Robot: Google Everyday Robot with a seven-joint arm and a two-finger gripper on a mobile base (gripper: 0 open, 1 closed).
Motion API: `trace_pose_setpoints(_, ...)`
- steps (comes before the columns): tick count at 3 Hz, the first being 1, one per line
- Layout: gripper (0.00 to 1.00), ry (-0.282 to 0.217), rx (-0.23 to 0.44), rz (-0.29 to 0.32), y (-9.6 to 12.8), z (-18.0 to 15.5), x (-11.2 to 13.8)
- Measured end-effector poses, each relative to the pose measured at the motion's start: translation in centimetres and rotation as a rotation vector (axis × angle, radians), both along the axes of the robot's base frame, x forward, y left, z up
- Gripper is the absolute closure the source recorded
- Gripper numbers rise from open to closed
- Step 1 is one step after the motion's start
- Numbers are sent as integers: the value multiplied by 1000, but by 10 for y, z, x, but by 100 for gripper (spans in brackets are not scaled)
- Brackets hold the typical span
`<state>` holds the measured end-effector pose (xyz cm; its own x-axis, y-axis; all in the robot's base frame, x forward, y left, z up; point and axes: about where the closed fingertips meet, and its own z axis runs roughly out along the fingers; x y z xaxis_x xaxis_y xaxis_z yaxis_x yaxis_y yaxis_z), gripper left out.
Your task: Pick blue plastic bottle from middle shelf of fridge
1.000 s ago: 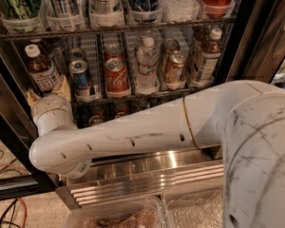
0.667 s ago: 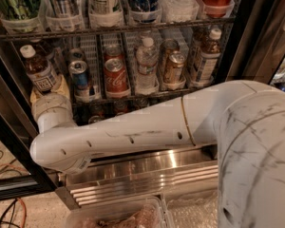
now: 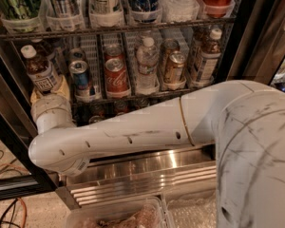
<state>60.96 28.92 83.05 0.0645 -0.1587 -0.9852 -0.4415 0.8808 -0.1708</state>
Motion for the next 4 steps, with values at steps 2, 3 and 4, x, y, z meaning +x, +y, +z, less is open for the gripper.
trace_pose_setpoints(2,100,-11,-8,-17,-2,3,-4)
trace_pose_setpoints(3,100,-32,-6,-26,-5,10,-5)
trace_pose_setpoints(4,100,-47,-5,-34,-9,15,-7)
